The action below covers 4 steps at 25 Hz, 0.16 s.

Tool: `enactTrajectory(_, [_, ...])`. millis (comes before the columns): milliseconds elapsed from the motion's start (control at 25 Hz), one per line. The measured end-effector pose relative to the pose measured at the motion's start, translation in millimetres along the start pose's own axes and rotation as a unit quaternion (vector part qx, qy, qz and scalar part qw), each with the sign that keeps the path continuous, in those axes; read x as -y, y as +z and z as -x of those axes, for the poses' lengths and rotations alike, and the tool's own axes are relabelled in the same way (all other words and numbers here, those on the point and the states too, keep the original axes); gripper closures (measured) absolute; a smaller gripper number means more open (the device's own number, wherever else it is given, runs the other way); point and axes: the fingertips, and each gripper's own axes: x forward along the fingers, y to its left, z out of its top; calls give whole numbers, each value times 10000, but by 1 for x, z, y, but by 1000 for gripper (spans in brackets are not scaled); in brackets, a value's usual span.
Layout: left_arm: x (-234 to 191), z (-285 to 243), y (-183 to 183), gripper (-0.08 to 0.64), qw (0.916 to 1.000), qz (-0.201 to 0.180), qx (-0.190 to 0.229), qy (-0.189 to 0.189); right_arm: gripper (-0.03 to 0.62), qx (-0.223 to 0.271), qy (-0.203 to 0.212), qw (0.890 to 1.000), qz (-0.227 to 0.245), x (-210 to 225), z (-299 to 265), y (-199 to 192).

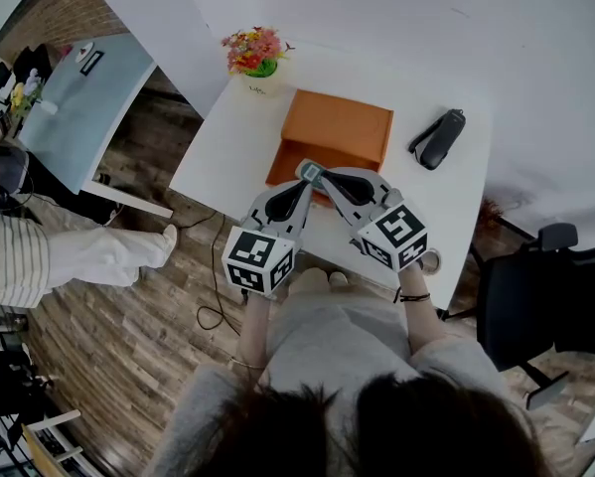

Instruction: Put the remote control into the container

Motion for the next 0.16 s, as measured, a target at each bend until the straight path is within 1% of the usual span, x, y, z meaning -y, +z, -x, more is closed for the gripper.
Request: enactTrajectory(160, [0,-2,1,557,10000,-15,0,-13,594,13,-1,10000,-13,2,0,1])
